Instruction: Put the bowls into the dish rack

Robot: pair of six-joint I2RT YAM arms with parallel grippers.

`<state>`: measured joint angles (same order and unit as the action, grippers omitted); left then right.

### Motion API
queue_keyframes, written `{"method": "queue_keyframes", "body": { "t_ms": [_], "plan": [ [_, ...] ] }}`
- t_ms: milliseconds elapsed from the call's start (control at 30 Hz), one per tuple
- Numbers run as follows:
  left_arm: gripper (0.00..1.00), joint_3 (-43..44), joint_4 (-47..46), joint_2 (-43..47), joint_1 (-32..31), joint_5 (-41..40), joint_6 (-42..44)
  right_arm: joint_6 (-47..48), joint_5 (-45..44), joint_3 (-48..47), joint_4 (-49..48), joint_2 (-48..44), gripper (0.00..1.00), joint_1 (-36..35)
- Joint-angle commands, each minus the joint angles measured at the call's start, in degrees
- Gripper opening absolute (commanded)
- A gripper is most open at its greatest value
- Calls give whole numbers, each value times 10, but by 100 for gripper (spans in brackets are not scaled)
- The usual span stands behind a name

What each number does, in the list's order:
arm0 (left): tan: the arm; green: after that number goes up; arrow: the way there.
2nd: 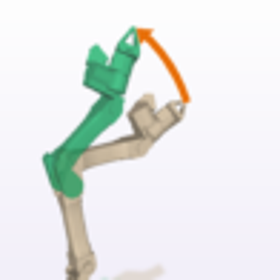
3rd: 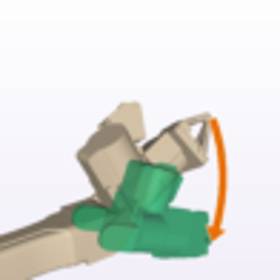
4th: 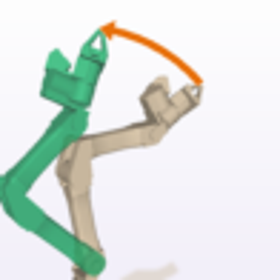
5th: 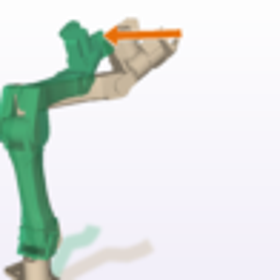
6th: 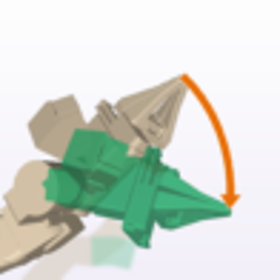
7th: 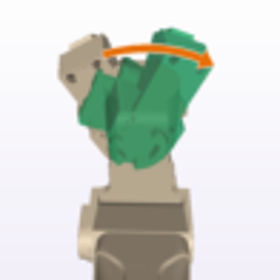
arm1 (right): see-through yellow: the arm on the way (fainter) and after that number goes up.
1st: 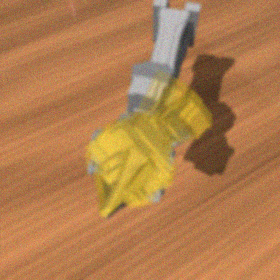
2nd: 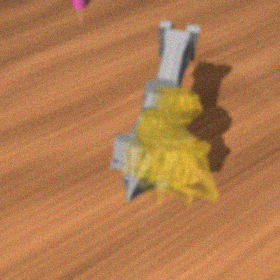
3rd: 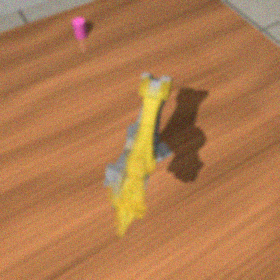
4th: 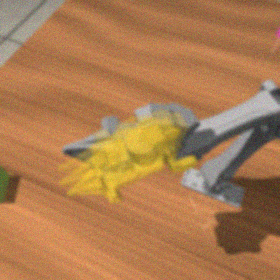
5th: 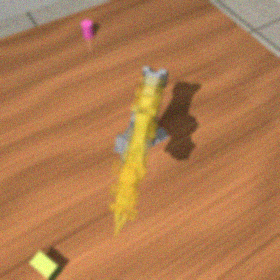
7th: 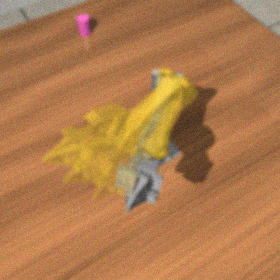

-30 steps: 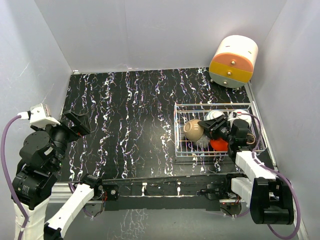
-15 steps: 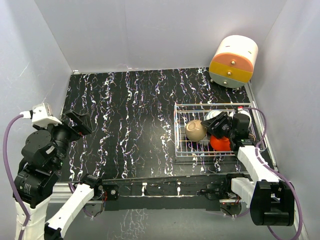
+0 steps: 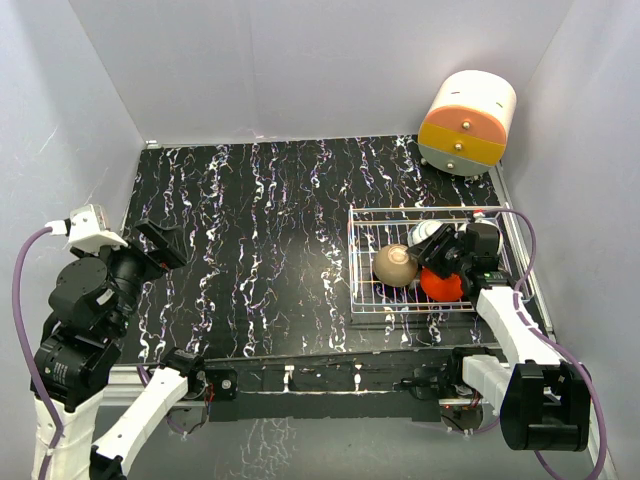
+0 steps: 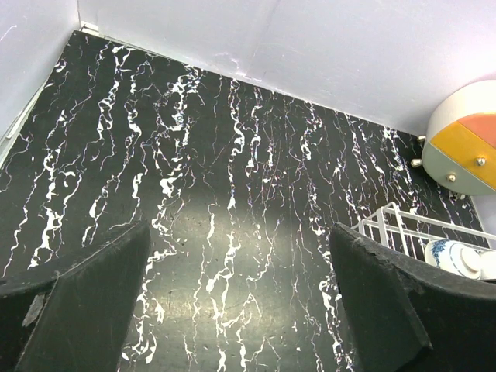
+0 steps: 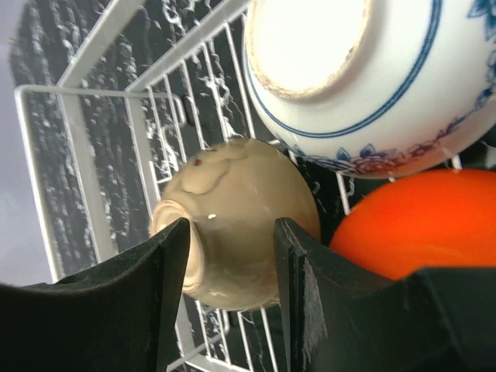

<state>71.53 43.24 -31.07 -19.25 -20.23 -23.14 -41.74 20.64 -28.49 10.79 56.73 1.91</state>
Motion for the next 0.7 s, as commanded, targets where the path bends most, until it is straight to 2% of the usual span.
{"method": "queue_keyframes", "body": {
  "t_ms": [0,133,300,400,433,467,500,533,667],
  "plan": [
    [97,-6,-16,-4,-2,10,-1,57,-20,-35,48,1,50,-3],
    [97,-14,-21,-4,-2,14,-5,80,-15,-56,53,-4,50,-3],
    [97,-20,-24,-9,-2,19,-7,110,71,-86,24,-15,52,-9],
    [97,-21,-23,-9,-2,16,-7,111,73,-111,32,-42,56,-15],
    [97,-21,-22,-8,-2,15,-8,113,61,-125,43,-49,59,-33],
    [97,-21,-22,-8,-2,16,-7,118,44,-142,59,-52,69,-43],
    [97,-21,-22,-8,-2,16,-8,126,23,-163,77,-51,94,-57],
    [97,-22,-22,-10,-2,17,-8,138,0,-186,97,-45,98,-75],
    [97,-25,-18,-18,-2,21,-7,165,-129,-287,164,1,99,-189]
  ]
}}
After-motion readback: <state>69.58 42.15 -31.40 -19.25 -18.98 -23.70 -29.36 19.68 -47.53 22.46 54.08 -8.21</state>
